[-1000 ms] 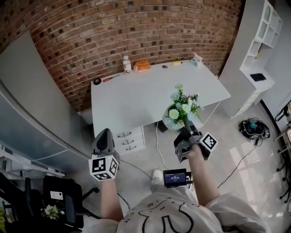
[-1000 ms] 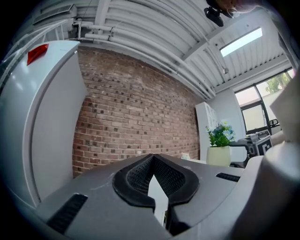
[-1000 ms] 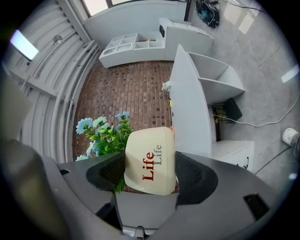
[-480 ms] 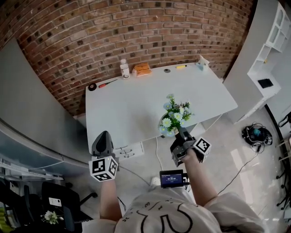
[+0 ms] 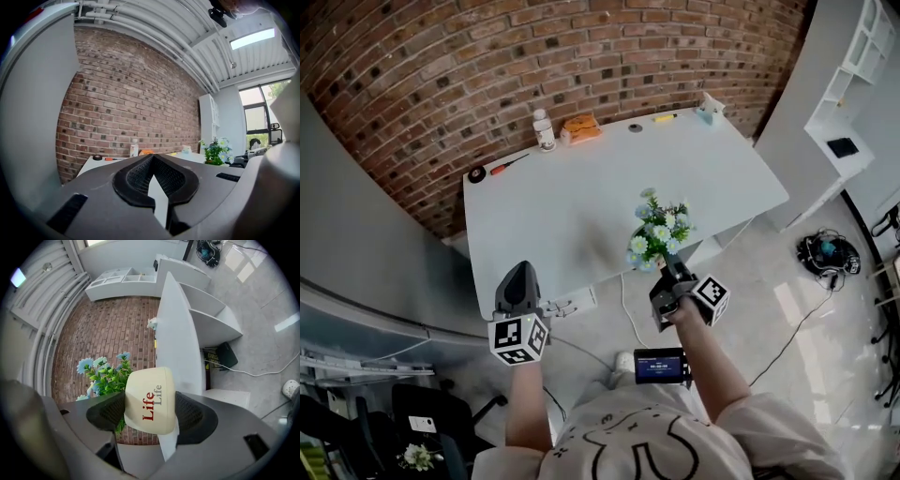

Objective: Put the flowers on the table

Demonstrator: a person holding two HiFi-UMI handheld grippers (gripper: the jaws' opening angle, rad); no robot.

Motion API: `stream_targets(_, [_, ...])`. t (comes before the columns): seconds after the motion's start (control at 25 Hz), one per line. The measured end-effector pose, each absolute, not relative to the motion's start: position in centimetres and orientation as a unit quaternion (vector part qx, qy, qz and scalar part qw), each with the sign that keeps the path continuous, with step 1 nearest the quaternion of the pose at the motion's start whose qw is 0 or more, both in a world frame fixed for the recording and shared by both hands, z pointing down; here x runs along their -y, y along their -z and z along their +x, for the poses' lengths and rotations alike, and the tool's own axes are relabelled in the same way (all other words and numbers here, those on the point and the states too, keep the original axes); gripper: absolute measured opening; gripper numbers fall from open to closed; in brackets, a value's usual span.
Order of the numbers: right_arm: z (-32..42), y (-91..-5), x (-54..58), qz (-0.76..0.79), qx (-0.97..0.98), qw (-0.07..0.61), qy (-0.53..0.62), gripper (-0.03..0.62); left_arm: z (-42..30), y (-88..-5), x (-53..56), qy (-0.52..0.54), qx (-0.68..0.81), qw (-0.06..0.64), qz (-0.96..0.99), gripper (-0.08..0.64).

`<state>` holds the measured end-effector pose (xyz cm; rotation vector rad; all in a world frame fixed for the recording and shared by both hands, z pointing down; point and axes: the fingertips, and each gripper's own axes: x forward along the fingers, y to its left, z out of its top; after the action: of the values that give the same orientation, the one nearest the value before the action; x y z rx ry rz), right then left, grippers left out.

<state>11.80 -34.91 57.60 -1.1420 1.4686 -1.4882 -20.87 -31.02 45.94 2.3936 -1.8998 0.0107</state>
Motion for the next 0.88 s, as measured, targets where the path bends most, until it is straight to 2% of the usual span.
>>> stream_targets(0.12, [11.9,-59.0,34.2,-0.454,-0.565,0.381,0.575,0.307,-20.5,-46.0,30.2,-0.015,0.605,0.043,0.795,0.009])
stream_targets(0.4, [10.5,-62.5,33.2,-0.483,-0.552,0.356,0.579,0.307,-21.5,-48.9,29.2,-0.049,0.596,0.061,0.799,0.009])
stream_targets(0.88, [10.0,-63.4,34.9,-0.485,-0.548,0.364,0.576,0.307,-22.2,-51.7,29.8,-0.049,0.606,0.096,0.788,0.009])
